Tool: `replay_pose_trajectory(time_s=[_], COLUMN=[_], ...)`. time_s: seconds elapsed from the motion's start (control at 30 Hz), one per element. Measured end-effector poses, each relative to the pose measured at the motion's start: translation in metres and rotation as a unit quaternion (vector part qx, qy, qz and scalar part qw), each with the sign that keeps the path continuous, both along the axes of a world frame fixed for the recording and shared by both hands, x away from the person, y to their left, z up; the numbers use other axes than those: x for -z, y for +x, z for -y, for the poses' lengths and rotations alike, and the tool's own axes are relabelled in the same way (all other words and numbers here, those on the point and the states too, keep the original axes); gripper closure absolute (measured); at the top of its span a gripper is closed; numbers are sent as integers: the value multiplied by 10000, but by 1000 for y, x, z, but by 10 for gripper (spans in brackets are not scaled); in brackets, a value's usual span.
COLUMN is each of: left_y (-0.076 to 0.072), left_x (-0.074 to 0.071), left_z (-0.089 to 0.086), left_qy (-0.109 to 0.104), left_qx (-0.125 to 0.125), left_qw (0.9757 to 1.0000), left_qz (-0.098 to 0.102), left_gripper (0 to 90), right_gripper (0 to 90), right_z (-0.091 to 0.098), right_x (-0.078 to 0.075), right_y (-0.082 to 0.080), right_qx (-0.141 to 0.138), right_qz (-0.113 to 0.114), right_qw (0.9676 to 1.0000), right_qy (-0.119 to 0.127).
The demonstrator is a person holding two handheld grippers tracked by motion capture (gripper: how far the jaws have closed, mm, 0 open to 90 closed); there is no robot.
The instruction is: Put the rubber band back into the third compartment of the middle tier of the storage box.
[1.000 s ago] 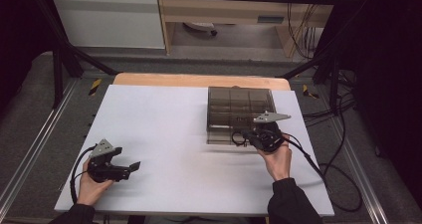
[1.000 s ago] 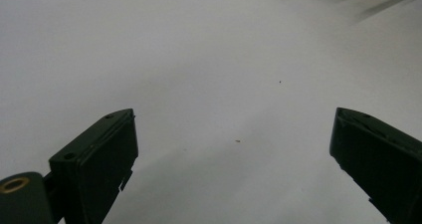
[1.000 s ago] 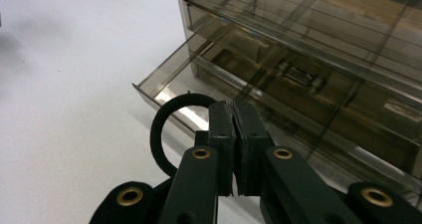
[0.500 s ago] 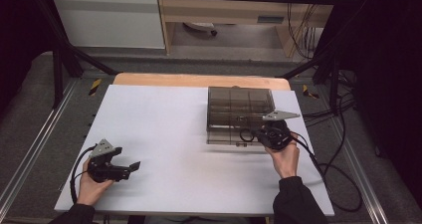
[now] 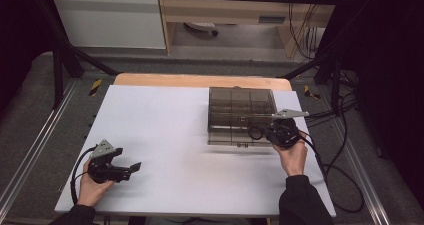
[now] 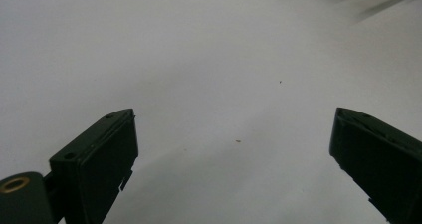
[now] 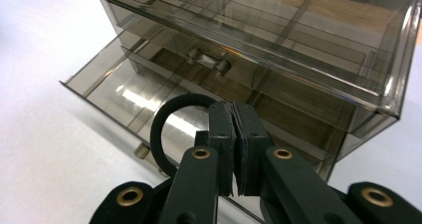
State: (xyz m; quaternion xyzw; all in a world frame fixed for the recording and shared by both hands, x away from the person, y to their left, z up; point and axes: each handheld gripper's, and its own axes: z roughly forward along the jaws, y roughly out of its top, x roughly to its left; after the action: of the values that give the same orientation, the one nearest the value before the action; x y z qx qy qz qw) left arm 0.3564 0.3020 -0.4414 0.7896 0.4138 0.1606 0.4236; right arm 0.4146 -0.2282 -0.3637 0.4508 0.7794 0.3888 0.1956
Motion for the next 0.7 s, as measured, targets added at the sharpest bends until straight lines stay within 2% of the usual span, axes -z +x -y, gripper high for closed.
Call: replay_pose_trajectory(time_s=[0.47,0.7], left_y=[0,0], left_x=[0,0], left_z=[0,0], left_qy=[11,12], left_qx=[6,8], left_qw=[10000,10000], left_qz=[-1,-6], left_gripper=[47,47], right_gripper=[879,878], right_z=[15,15], right_x=[10,15], right_y=[10,15], right_qx=[177,196], right_qz=[-43,-97], right_qw=[9998,9996], right_qy=[-73,-154])
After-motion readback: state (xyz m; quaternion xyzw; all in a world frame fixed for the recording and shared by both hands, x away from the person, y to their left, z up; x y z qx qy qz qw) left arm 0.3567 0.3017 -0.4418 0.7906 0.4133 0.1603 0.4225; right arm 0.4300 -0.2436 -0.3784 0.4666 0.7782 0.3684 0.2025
